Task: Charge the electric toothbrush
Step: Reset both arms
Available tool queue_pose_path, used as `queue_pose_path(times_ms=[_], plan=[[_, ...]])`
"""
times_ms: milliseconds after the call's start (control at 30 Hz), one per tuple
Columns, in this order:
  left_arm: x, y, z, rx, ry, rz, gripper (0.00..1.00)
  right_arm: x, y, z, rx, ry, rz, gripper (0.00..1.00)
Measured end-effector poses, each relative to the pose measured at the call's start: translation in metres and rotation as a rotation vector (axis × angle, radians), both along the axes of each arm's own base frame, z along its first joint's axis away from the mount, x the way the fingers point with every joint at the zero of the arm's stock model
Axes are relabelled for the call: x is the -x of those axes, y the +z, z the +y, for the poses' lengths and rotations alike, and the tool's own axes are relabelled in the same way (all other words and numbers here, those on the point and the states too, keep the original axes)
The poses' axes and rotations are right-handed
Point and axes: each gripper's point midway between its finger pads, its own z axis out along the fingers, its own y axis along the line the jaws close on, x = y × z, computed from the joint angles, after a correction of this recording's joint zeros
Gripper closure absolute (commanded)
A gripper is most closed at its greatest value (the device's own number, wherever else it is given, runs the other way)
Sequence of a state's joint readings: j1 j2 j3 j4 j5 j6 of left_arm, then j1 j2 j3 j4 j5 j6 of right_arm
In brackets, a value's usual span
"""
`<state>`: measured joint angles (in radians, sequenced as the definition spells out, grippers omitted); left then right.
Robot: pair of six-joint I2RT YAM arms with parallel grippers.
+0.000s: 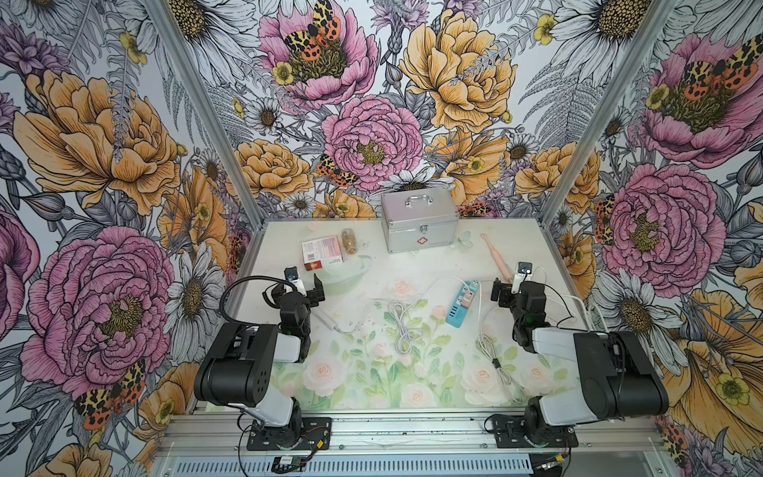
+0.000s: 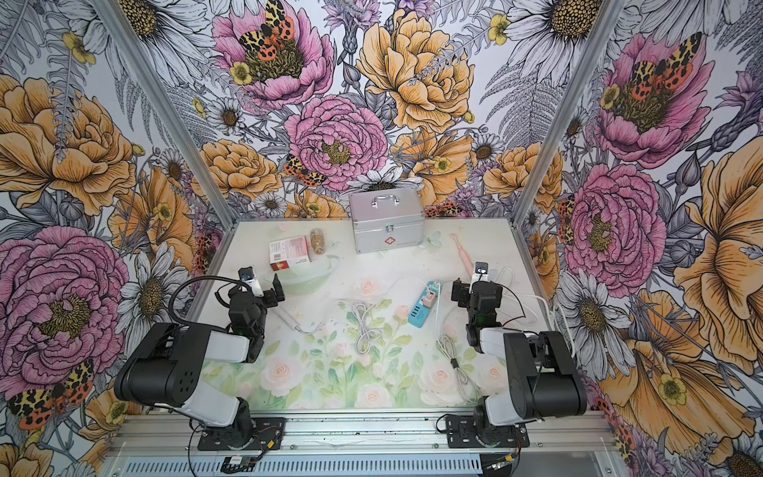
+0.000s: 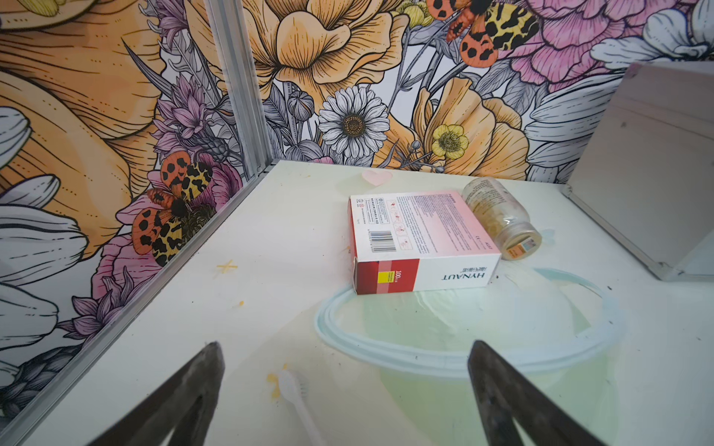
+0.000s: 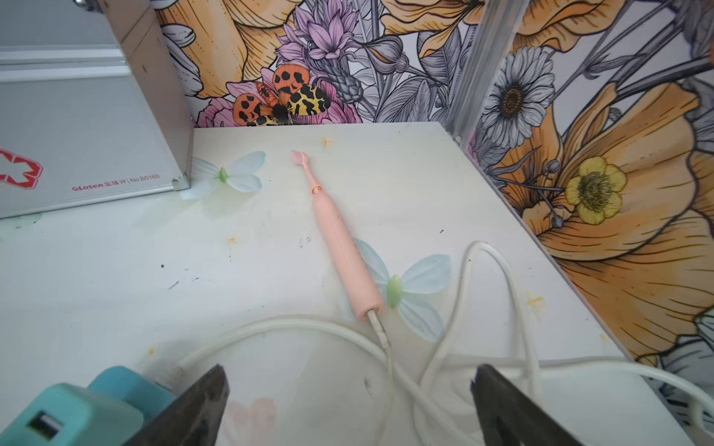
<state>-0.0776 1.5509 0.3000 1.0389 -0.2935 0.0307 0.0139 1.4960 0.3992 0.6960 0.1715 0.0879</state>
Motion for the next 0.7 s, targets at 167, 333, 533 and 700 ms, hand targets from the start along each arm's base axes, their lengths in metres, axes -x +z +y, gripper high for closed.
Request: queue_pose_path(times_ms=[167,333,533,700], plan=[[0.011,0.001,-0.009,-0.027,-0.032,-0.043,0.01,-0.003,-0.001,0.000,-0.008,0.023,-0.027,0.00],[0.021,-0.003,-0.015,-0.049,-0.057,-0.064,0.01,-0.006,0.008,0.000,-0.010,0.025,-0.064,0.00],[0.019,0.010,-0.016,-0.059,-0.057,-0.117,0.01,-0.007,0.008,-0.001,-0.010,0.024,-0.066,0.00],[0.019,0.014,-0.016,-0.057,-0.057,-0.133,0.01,-0.007,0.008,0.000,-0.011,0.027,-0.065,0.00]])
